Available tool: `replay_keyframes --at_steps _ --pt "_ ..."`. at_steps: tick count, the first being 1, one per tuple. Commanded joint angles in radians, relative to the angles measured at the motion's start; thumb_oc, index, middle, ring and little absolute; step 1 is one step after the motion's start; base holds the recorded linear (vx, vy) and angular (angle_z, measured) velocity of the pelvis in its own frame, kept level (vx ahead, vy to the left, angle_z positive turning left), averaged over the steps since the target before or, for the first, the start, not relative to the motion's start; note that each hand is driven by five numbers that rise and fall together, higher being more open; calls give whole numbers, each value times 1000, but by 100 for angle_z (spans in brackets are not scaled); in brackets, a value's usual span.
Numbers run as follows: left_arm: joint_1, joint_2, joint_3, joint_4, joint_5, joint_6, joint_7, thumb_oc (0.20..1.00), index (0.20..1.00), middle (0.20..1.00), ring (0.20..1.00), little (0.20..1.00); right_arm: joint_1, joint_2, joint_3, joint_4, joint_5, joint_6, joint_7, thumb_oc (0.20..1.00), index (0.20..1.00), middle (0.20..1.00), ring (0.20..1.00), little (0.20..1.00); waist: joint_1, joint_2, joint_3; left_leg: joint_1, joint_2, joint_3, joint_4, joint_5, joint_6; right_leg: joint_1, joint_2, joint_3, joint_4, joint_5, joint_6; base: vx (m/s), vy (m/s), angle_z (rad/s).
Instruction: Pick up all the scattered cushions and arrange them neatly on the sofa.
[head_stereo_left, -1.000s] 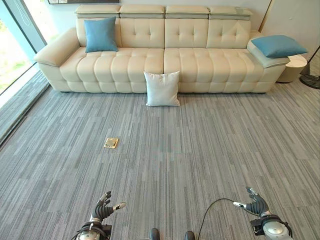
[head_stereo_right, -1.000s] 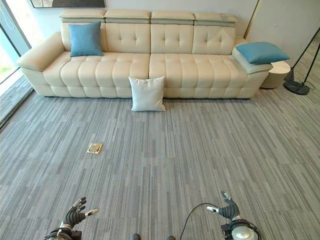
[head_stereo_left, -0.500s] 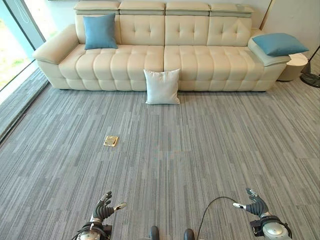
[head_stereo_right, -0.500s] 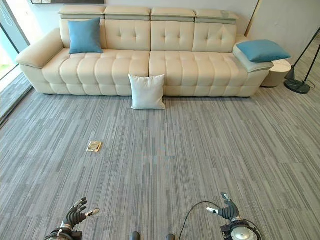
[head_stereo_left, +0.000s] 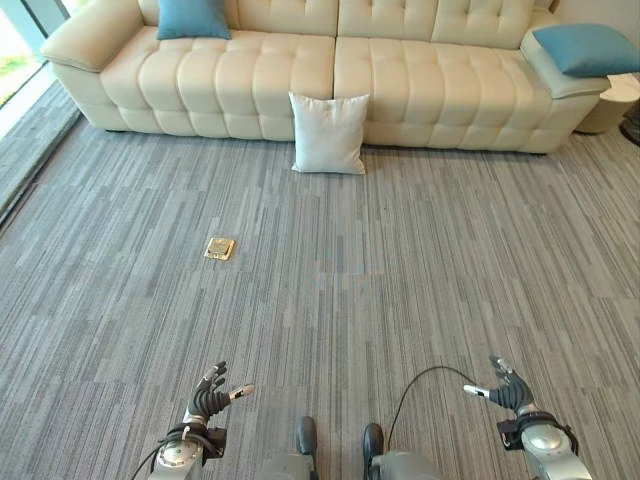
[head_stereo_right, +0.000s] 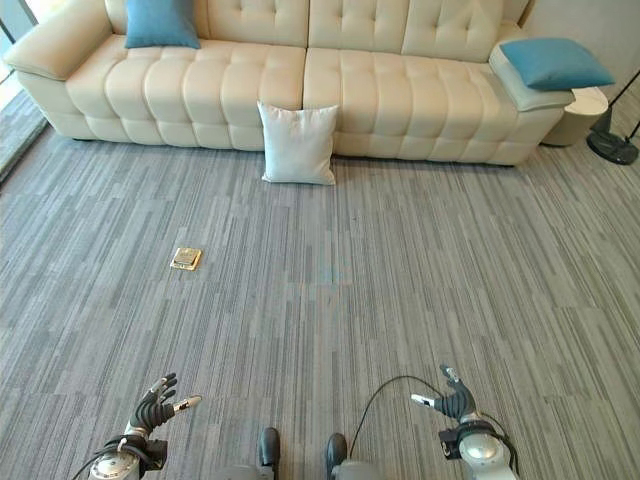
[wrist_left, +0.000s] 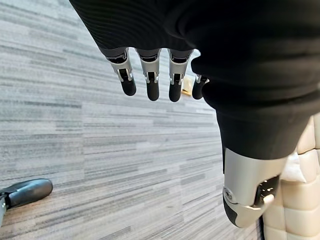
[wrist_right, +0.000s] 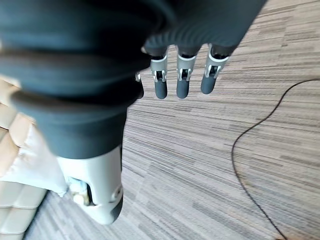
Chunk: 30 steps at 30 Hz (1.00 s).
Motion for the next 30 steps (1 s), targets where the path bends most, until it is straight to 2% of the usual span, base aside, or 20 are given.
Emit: replay_keyframes --at_steps 1,3,6,9,10,11,12,14,15,17,19,20,21,22,23,24,25,28,29,30 --pt "-6 45 38 -41 -19 -42 19 1000 1000 1000 1000 1000 -19 -28 -25 -52 29 -26 -20 1000 1000 1000 1000 1000 -3 -18 9 69 -39 -30 174 -236 -6 -39 -38 1 -2 32 38 298 11 11" --pt "-1 42 39 -42 -22 -43 19 1000 1000 1000 1000 1000 -19 -34 -22 -57 27 -26 -21 1000 1000 1000 1000 1000 -9 -15 13 98 -38 -34 157 -245 -9 -51 -38 -26 -52 31 34 220 -18 20" --pt "-7 22 35 -27 -20 -45 24 1000 1000 1000 1000 1000 -7 -42 -24 -54 26 -22 -23 1000 1000 1000 1000 1000 -51 -8 20 212 -49 -78 103 -275 -28 -124 -5 -54 -285 94 54 519 -66 17" --pt "-6 19 24 -36 -6 -43 15 1000 1000 1000 1000 1000 24 -46 -44 -62 21 -16 -17 1000 1000 1000 1000 1000 -71 3 11 271 -45 -113 98 -284 -55 -131 -9 -61 -300 112 48 430 -112 32" --pt "-2 15 23 -38 -3 -42 10 1000 1000 1000 1000 1000 34 -44 -51 -61 24 -16 -13 1000 1000 1000 1000 1000 -75 6 4 274 -40 -123 116 -272 -68 -120 -9 -62 -287 123 33 390 -184 56" --pt "0 10 18 -31 2 -40 11 1000 1000 1000 1000 1000 43 -42 -57 -61 26 -17 -11 1000 1000 1000 1000 1000 -81 16 -4 264 -26 -124 157 -233 -95 -107 -2 -62 -272 122 19 265 -146 70" --pt "0 11 18 -31 2 -40 11 1000 1000 1000 1000 1000 43 -42 -57 -61 26 -17 -11 1000 1000 1000 1000 1000 -82 15 -5 264 -27 -125 157 -233 -95 -108 -3 -62 -272 123 19 248 -160 72" --pt "7 5 13 -33 -9 -38 0 1000 1000 1000 1000 1000 51 -38 -70 -59 30 -18 -9 1000 1000 1000 1000 1000 -89 31 -12 209 13 -103 307 -119 -156 -70 4 -72 -257 96 -12 337 -253 74" --pt "7 5 6 -38 -26 -32 -9 1000 1000 1000 1000 1000 41 -47 -64 -74 42 -27 -11 1000 1000 1000 1000 1000 -93 32 -3 111 60 -68 520 -14 -174 -25 20 -67 -246 43 -62 412 -316 72" --pt "-7 2 1 -25 -30 -31 -3 1000 1000 1000 1000 1000 25 -50 -54 -68 49 -24 -20 1000 1000 1000 1000 1000 -84 21 15 23 89 -21 645 -3 -156 15 23 -58 -239 0 -90 352 -244 17" --pt "-32 2 -12 -5 -30 -31 -2 1000 1000 1000 1000 1000 13 -52 -46 -65 55 -22 -23 1000 1000 1000 1000 1000 -69 2 31 -74 102 38 659 -62 -124 63 16 -50 -240 -29 -97 279 -140 -37" --pt "-32 2 -13 -4 -31 -31 -2 1000 1000 1000 1000 1000 12 -52 -46 -65 55 -22 -23 1000 1000 1000 1000 1000 -68 3 31 -74 103 38 661 -64 -124 63 17 -50 -239 -29 -97 413 -109 -10" --pt "-39 6 -22 -6 -26 -31 -7 1000 1000 1000 1000 1000 10 -56 -46 -73 57 -19 -24 1000 1000 1000 1000 1000 -49 -16 35 -184 93 79 556 -105 -107 130 9 -41 -268 -53 -86 417 -51 -15" --pt "-36 7 -23 -12 -24 -30 -7 1000 1000 1000 1000 1000 12 -55 -48 -76 58 -19 -25 1000 1000 1000 1000 1000 -43 -16 33 -196 94 86 487 -103 -108 149 9 -38 -272 -64 -82 418 -52 10" --pt "-36 7 -23 -12 -24 -30 -7 1000 1000 1000 1000 1000 12 -55 -48 -76 58 -19 -25 1000 1000 1000 1000 1000 -42 -17 35 -192 93 87 485 -102 -107 151 8 -38 -272 -64 -81 636 53 -17" --pt "-18 10 -15 -26 -9 -24 -5 1000 1000 1000 1000 1000 16 -47 -49 -70 55 -20 -32 1000 1000 1000 1000 1000 -15 -4 26 -239 102 90 193 19 -138 239 35 -24 -283 -110 -69 709 66 -14" --pt "-16 8 -11 -21 -4 -23 -1 1000 1000 1000 1000 1000 15 -47 -49 -62 50 -22 -37 1000 1000 1000 1000 1000 -8 -6 26 -265 105 97 124 38 -144 270 39 -18 -286 -130 -62 711 66 -19" --pt "-11 4 -10 -17 4 -18 -4 1000 1000 1000 1000 1000 23 -41 -54 -61 38 -16 -37 1000 1000 1000 1000 1000 -8 -12 7 -273 110 128 28 47 -152 330 29 -7 -289 -166 -51 569 112 -11" --pt "-5 0 3 6 13 -14 1 1000 1000 1000 1000 1000 31 -35 -55 -59 22 -9 -33 1000 1000 1000 1000 1000 12 -8 -6 -294 127 134 -1 89 -148 373 31 25 -280 -177 -47 571 177 -20" --pt "-1 0 3 9 15 -15 0 1000 1000 1000 1000 1000 34 -32 -53 -61 17 -9 -29 1000 1000 1000 1000 1000 16 -10 -15 -302 124 123 1 99 -149 395 29 38 -278 -183 -43 775 237 -51"
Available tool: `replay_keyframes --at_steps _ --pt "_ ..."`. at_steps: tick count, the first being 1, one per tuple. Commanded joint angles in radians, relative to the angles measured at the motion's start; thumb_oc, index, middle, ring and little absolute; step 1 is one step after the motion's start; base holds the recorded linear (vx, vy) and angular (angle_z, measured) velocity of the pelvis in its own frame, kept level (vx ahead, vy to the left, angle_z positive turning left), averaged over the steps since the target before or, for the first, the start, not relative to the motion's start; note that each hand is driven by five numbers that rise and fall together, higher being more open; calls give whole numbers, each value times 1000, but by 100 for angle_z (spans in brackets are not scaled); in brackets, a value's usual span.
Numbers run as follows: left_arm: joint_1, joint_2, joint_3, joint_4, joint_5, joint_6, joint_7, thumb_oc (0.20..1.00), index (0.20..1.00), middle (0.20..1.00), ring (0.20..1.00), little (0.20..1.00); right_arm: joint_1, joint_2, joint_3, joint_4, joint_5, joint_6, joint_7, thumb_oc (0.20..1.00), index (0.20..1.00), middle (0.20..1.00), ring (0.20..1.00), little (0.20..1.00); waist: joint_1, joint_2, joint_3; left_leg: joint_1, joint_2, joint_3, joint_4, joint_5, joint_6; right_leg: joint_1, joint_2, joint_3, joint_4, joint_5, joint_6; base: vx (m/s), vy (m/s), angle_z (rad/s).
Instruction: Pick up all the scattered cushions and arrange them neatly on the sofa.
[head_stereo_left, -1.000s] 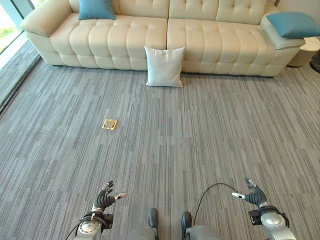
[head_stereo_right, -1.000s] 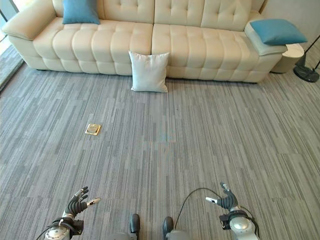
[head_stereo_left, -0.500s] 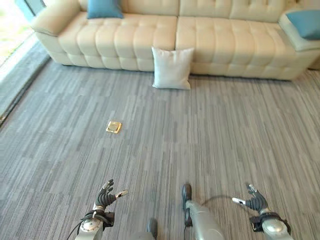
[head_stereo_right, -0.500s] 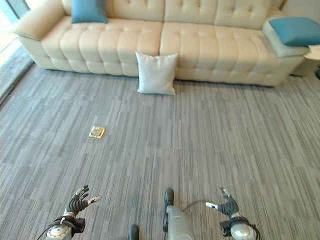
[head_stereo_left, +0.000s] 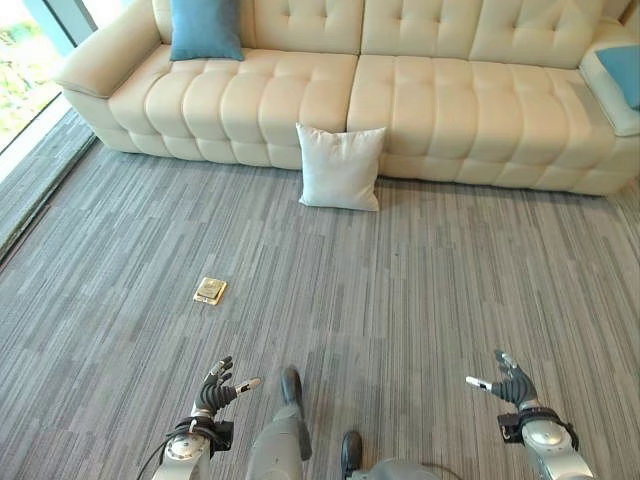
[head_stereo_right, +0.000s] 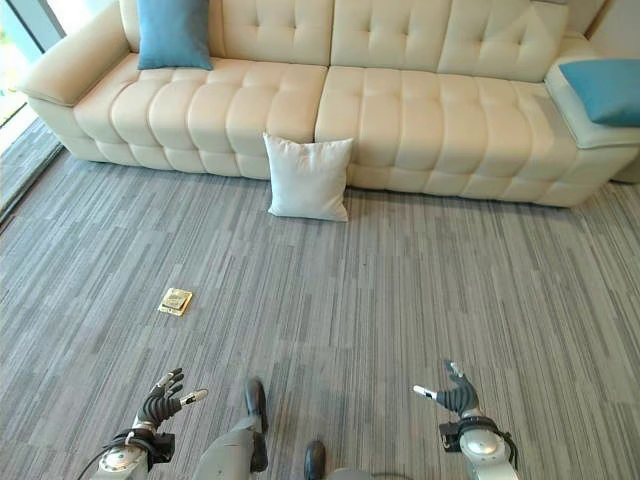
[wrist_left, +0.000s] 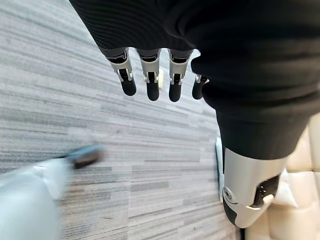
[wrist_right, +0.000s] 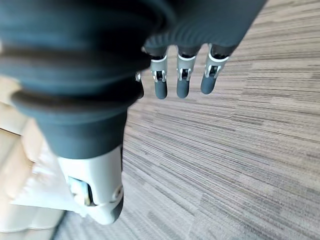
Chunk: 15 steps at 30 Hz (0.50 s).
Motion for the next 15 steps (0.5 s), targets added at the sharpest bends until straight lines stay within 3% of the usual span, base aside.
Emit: replay_keyframes --at_steps 1,4,6,7,8,9,11,12,13,15 --pt "4 35 3 -35 17 -25 8 1000 1000 1000 1000 1000 24 -40 -25 -83 -21 -13 -5 1000 1000 1000 1000 1000 30 -3 -36 13 33 -11 12 124 -41 15 -127 77 177 -129 97 651 211 -53" --pt "6 41 5 -41 19 -22 8 1000 1000 1000 1000 1000 24 -36 -23 -79 -26 -11 1 1000 1000 1000 1000 1000 37 -11 -48 -8 36 12 59 134 -38 47 -136 103 197 -122 105 562 240 -48" --pt "-2 54 1 -33 36 -20 9 1000 1000 1000 1000 1000 23 -14 -8 -79 -41 -11 13 1000 1000 1000 1000 1000 48 -46 -69 -3 4 16 162 134 -7 36 -189 116 324 45 162 611 303 -19" --pt "-2 55 1 -33 36 -20 9 1000 1000 1000 1000 1000 23 -14 -8 -79 -41 -11 12 1000 1000 1000 1000 1000 49 -47 -70 -4 4 17 164 133 -7 34 -189 117 325 44 162 549 305 -7" --pt "-16 71 -6 -48 32 -21 14 1000 1000 1000 1000 1000 7 4 11 -90 -39 -12 14 1000 1000 1000 1000 1000 47 -74 -58 38 -24 30 206 56 21 -39 -256 94 535 244 199 528 305 -29" --pt "-25 81 -9 -59 30 -21 19 1000 1000 1000 1000 1000 -5 13 24 -102 -40 -11 12 1000 1000 1000 1000 1000 42 -69 -48 76 -25 33 217 23 42 -96 -283 78 625 294 195 676 398 -38" --pt "-38 85 -16 -64 27 -22 23 1000 1000 1000 1000 1000 -22 20 38 -106 -44 -10 9 1000 1000 1000 1000 1000 39 -63 -38 119 -29 39 213 -6 58 -147 -298 70 679 288 191 405 244 -6" --pt "-53 84 -23 -63 29 -23 22 1000 1000 1000 1000 1000 -37 20 53 -120 -45 -12 16 1000 1000 1000 1000 1000 17 -34 -23 223 -37 33 171 -31 75 -259 -264 46 661 217 155 349 193 12" --pt "-53 84 -23 -63 29 -23 22 1000 1000 1000 1000 1000 -37 20 53 -120 -45 -12 16 1000 1000 1000 1000 1000 17 -34 -23 223 -37 33 171 -31 75 -259 -264 46 661 217 155 568 278 -11" --pt "-53 78 -22 -59 24 -25 20 1000 1000 1000 1000 1000 -39 5 64 -145 -43 -14 24 1000 1000 1000 1000 1000 -21 -16 -2 335 -62 2 129 -78 72 -365 -228 -16 523 94 139 559 171 4"
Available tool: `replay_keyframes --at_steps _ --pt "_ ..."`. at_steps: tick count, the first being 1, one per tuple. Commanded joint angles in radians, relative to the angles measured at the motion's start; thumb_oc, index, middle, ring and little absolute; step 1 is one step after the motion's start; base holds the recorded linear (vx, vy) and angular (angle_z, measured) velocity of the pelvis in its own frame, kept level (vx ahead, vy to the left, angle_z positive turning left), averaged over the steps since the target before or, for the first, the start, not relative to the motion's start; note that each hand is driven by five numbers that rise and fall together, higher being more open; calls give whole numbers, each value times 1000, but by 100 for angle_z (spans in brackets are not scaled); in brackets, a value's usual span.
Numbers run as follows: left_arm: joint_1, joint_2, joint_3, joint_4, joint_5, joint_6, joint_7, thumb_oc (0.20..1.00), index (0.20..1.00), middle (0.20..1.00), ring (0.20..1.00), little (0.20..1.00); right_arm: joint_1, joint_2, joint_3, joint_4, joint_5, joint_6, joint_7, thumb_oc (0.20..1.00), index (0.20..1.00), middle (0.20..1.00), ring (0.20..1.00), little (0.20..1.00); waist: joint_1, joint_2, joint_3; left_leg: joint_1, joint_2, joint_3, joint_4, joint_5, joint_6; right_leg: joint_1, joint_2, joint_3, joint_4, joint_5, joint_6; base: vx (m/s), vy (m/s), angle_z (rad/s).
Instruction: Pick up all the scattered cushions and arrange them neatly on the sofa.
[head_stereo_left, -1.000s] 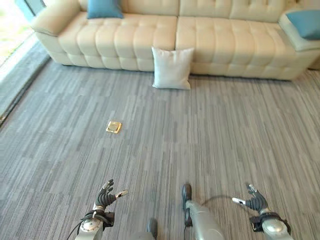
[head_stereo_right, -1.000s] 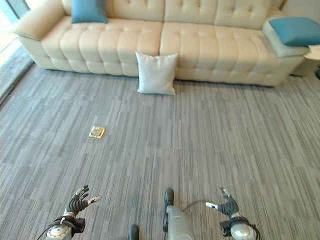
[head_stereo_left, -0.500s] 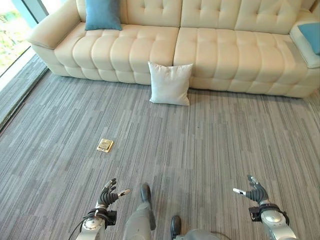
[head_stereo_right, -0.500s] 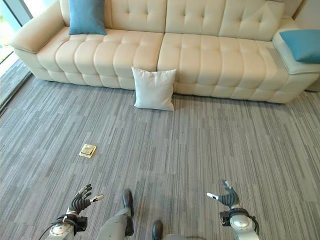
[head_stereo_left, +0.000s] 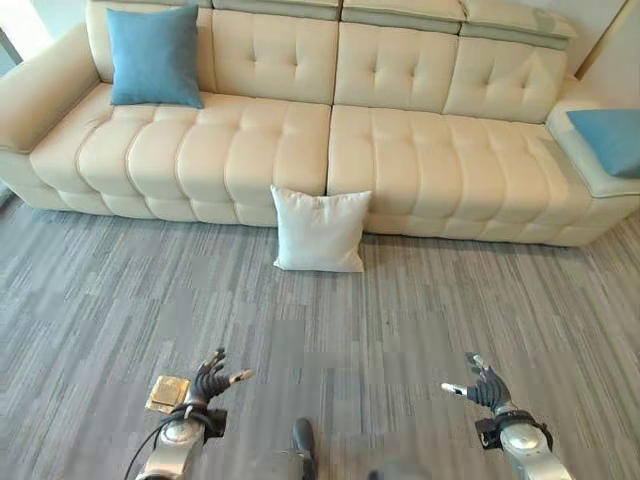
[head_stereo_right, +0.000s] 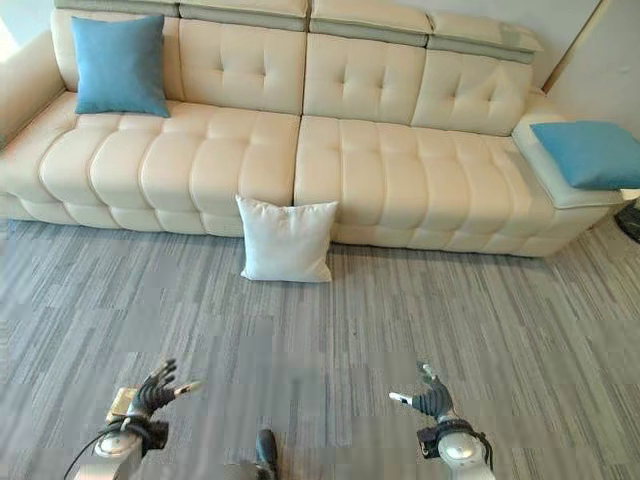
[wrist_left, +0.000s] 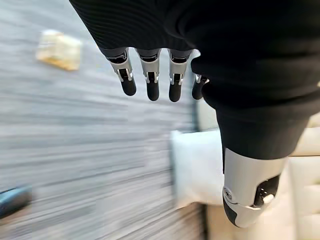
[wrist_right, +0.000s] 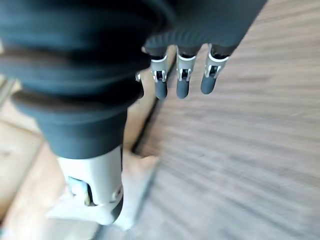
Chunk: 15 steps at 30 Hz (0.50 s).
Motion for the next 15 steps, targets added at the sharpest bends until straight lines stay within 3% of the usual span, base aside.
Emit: replay_keyframes --at_steps 1,3,4,5,8,9,10,11,12,13,14,15 --pt "57 49 6 -59 18 -31 5 1000 1000 1000 1000 1000 -39 -32 -18 4 -4 -28 -4 1000 1000 1000 1000 1000 -9 -22 30 1 69 15 49 -79 -135 43 -3 -31 -350 199 38 543 105 13" --pt "56 33 11 -29 19 -26 10 1000 1000 1000 1000 1000 -38 -41 -17 24 -4 -20 -4 1000 1000 1000 1000 1000 -45 -32 39 102 33 -24 19 -135 -149 -24 43 -59 -619 210 59 561 38 22" --pt "56 32 11 -29 19 -26 10 1000 1000 1000 1000 1000 -38 -41 -17 24 -4 -20 -4 1000 1000 1000 1000 1000 -46 -30 41 105 35 -25 19 -136 -149 -19 44 -60 -622 211 58 746 1 38" --pt "47 25 17 -13 39 -23 10 1000 1000 1000 1000 1000 -34 -43 -25 42 -8 -13 -5 1000 1000 1000 1000 1000 -62 -40 36 149 18 -42 13 -169 -161 -64 50 -71 -737 244 80 405 -14 36" --pt "50 22 19 -10 49 -27 8 1000 1000 1000 1000 1000 -21 -47 -30 49 -10 -11 1 1000 1000 1000 1000 1000 -80 -35 35 186 19 -59 25 -195 -172 -81 48 -92 -743 256 84 568 -68 61" --pt "62 14 12 -15 50 -29 -2 1000 1000 1000 1000 1000 14 -48 -50 51 7 -10 10 1000 1000 1000 1000 1000 -92 -30 17 216 19 -95 66 -207 -190 -47 52 -55 -718 275 63 519 -159 68" --pt "63 12 8 -11 49 -28 -4 1000 1000 1000 1000 1000 20 -52 -60 55 13 -11 9 1000 1000 1000 1000 1000 -97 -28 11 208 25 -107 110 -189 -208 -36 52 -47 -703 277 53 729 -257 98" --pt "62 7 7 -2 42 -28 -3 1000 1000 1000 1000 1000 23 -57 -68 65 14 -14 2 1000 1000 1000 1000 1000 -100 -19 6 202 61 -97 192 -139 -253 -16 52 -65 -682 272 33 453 -227 141" --pt "68 8 5 -6 37 -25 -7 1000 1000 1000 1000 1000 27 -57 -71 59 15 -10 1 1000 1000 1000 1000 1000 -101 -20 4 170 87 -87 277 -102 -263 1 47 -72 -680 259 18 654 -368 119" --pt "64 5 -4 -4 21 -25 -6 1000 1000 1000 1000 1000 26 -79 -73 51 31 -13 -10 1000 1000 1000 1000 1000 -88 -24 10 47 121 -89 529 -11 -268 71 73 -54 -678 194 -39 440 -270 80" --pt "64 5 -4 -4 21 -25 -6 1000 1000 1000 1000 1000 26 -79 -73 51 31 -13 -10 1000 1000 1000 1000 1000 -89 -25 9 46 121 -90 528 -10 -268 70 73 -55 -678 194 -39 579 -284 -19" --pt "55 2 -10 11 19 -18 -6 1000 1000 1000 1000 1000 21 -84 -72 63 37 -5 -13 1000 1000 1000 1000 1000 -66 -36 22 -42 124 -61 533 -55 -235 116 75 -35 -673 164 -49 348 -76 -47"
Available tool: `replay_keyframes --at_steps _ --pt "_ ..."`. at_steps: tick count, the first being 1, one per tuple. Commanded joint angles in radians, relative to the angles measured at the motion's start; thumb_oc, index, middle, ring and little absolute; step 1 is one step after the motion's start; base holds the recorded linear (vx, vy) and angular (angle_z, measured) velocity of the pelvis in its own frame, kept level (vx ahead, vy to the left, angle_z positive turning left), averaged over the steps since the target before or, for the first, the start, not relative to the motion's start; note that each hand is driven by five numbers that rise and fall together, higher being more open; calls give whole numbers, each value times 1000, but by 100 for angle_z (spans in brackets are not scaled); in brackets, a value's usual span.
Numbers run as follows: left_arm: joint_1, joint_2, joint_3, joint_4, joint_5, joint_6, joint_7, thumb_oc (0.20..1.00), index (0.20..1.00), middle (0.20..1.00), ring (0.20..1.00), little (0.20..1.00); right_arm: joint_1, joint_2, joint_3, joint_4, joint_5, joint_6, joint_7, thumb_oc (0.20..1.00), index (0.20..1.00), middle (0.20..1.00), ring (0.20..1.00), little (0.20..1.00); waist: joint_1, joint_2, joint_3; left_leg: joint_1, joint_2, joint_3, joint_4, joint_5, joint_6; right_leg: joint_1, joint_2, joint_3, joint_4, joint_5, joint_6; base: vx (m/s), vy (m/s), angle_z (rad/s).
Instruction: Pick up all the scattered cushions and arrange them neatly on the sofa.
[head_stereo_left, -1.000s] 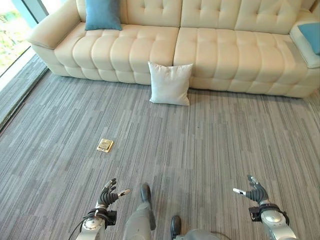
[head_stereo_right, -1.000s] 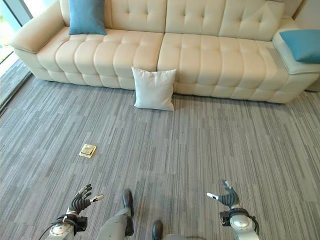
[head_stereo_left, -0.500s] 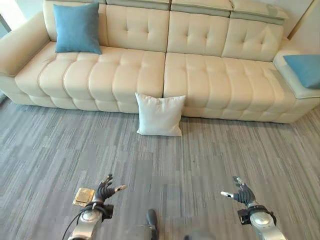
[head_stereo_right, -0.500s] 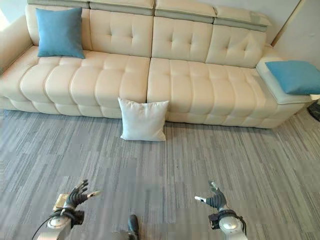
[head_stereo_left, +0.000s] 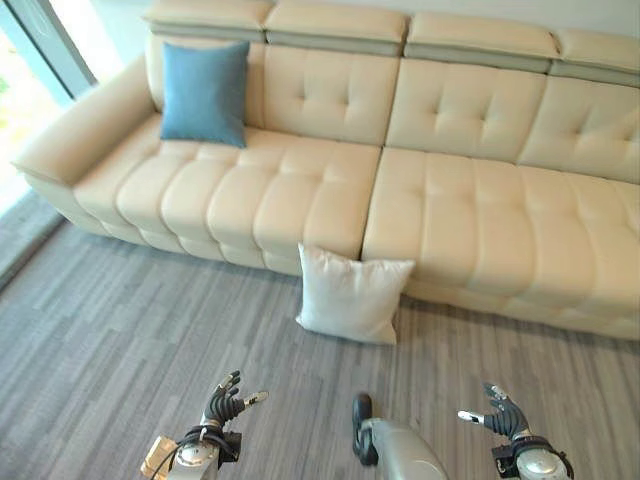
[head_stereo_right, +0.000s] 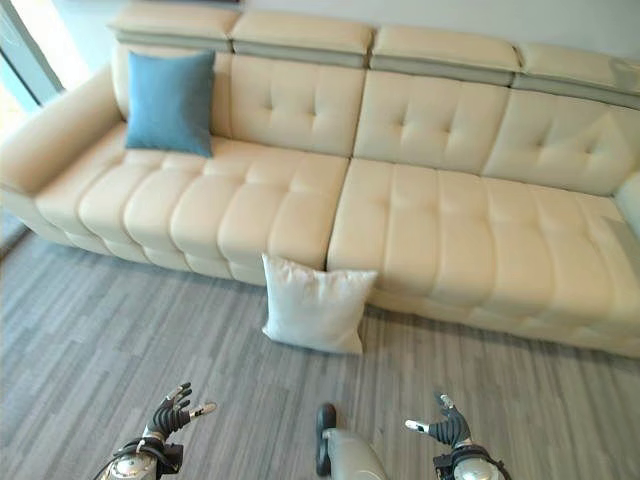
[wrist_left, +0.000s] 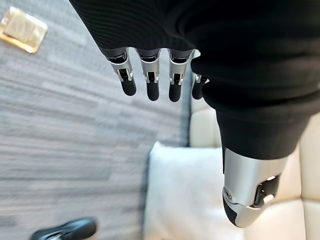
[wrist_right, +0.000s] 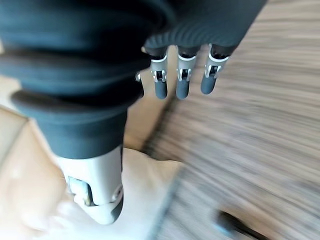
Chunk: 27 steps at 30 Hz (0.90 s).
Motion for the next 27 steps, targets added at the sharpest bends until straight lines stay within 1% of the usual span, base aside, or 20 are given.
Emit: replay_keyframes --at_steps 1,2,3,4,5,6,9,12,13,14,15,17,18,19,20,21,22,25,26,27 --pt "-47 62 2 -26 5 -29 -7 1000 1000 1000 1000 1000 2 -49 -16 -59 34 -21 -17 1000 1000 1000 1000 1000 -10 -53 35 -91 -12 92 -249 4 84 114 -54 34 -81 -96 130 345 -75 -55" --pt "-47 62 2 -26 5 -29 -7 1000 1000 1000 1000 1000 2 -48 -16 -59 34 -21 -17 1000 1000 1000 1000 1000 -10 -56 33 -92 -15 93 -253 8 85 111 -57 35 -82 -95 131 316 19 -60" --pt "-45 63 3 -29 8 -30 -3 1000 1000 1000 1000 1000 0 -54 -20 -60 29 -21 -23 1000 1000 1000 1000 1000 5 -54 42 -139 -19 104 -354 -23 95 139 -59 45 -79 -117 138 334 45 -54" --pt "-41 66 7 -30 8 -31 -1 1000 1000 1000 1000 1000 -4 -56 -19 -56 29 -21 -27 1000 1000 1000 1000 1000 14 -51 44 -166 -21 97 -434 -7 93 156 -55 53 -80 -130 141 407 70 -52" --pt "-40 68 9 -32 7 -31 2 1000 1000 1000 1000 1000 -6 -56 -20 -57 29 -20 -31 1000 1000 1000 1000 1000 22 -46 46 -175 -21 85 -493 16 89 173 -49 62 -82 -137 141 282 76 -43" --pt "-39 68 13 -31 6 -31 7 1000 1000 1000 1000 1000 -9 -55 -18 -47 29 -19 -36 1000 1000 1000 1000 1000 29 -39 45 -192 -21 67 -540 53 78 181 -40 69 -83 -142 142 239 87 -48" --pt "-30 66 22 -23 6 -28 17 1000 1000 1000 1000 1000 -15 -49 -18 -33 23 -13 -39 1000 1000 1000 1000 1000 42 -33 45 -230 -13 57 -612 129 56 235 -34 91 -99 -160 150 286 139 -66" --pt "-8 65 34 -9 8 -22 4 1000 1000 1000 1000 1000 0 -39 -20 -42 3 -10 -26 1000 1000 1000 1000 1000 47 -20 19 -173 -19 50 -707 130 73 246 -32 112 -81 -177 164 262 206 -55" --pt "-7 65 34 -10 8 -22 4 1000 1000 1000 1000 1000 1 -38 -20 -43 3 -9 -26 1000 1000 1000 1000 1000 48 -21 19 -171 -20 51 -710 131 73 247 -33 113 -80 -177 165 212 261 -34" --pt "-6 69 40 -4 14 -19 4 1000 1000 1000 1000 1000 -2 -36 -16 -49 -11 -11 -24 1000 1000 1000 1000 1000 50 -24 9 -142 -40 43 -725 122 90 233 -47 126 -49 -167 181 131 191 -28" --pt "-6 69 40 -4 14 -19 4 1000 1000 1000 1000 1000 -2 -36 -16 -49 -11 -10 -24 1000 1000 1000 1000 1000 51 -25 8 -141 -40 44 -726 122 90 232 -47 127 -48 -167 182 217 307 -28" --pt "-27 87 42 11 31 -22 6 1000 1000 1000 1000 1000 -17 -20 -1 -56 -24 -14 -17 1000 1000 1000 1000 1000 48 -31 1 -89 -53 69 -758 100 118 181 -76 135 50 -134 218 121 185 -34" --pt "-28 87 42 11 31 -22 6 1000 1000 1000 1000 1000 -17 -20 -1 -56 -24 -14 -17 1000 1000 1000 1000 1000 50 -32 1 -88 -53 71 -758 100 118 178 -77 137 53 -136 218 73 145 -22" --pt "-39 102 48 4 29 -24 13 1000 1000 1000 1000 1000 -31 -13 12 -63 -30 -13 -13 1000 1000 1000 1000 1000 45 -34 8 -64 -54 81 -773 96 130 129 -84 144 139 -89 239 39 79 -8" --pt "-40 102 48 4 29 -24 13 1000 1000 1000 1000 1000 -31 -12 12 -62 -30 -13 -13 1000 1000 1000 1000 1000 47 -34 8 -63 -54 83 -773 96 130 127 -85 146 142 -90 239 79 139 -2" --pt "-48 108 56 3 18 -28 20 1000 1000 1000 1000 1000 -44 -4 23 -66 -34 -18 -16 1000 1000 1000 1000 1000 53 -33 14 -46 -49 98 -775 84 135 104 -103 113 172 -74 246 73 80 -5" --pt "-48 108 55 0 14 -30 20 1000 1000 1000 1000 1000 -46 -2 28 -66 -36 -19 -15 1000 1000 1000 1000 1000 52 -33 13 -36 -51 100 -779 81 136 99 -104 92 158 -84 239 101 89 -15" --pt "-58 108 51 9 11 -31 25 1000 1000 1000 1000 1000 -54 -8 42 -46 -31 -16 -13 1000 1000 1000 1000 1000 45 -37 13 -19 -69 92 -794 76 133 62 -47 76 74 -102 216 92 -7 -22" --pt "-60 109 53 10 4 -34 24 1000 1000 1000 1000 1000 -57 -9 44 -42 -25 -18 -14 1000 1000 1000 1000 1000 46 -43 13 -20 -74 92 -788 72 130 89 -51 56 6 -110 217 72 -73 8" --pt "-56 105 54 10 1 -33 25 1000 1000 1000 1000 1000 -58 -11 48 -41 -26 -16 -16 1000 1000 1000 1000 1000 51 -47 16 -22 -74 95 -781 69 127 105 -61 32 -21 -107 214 55 -108 40"
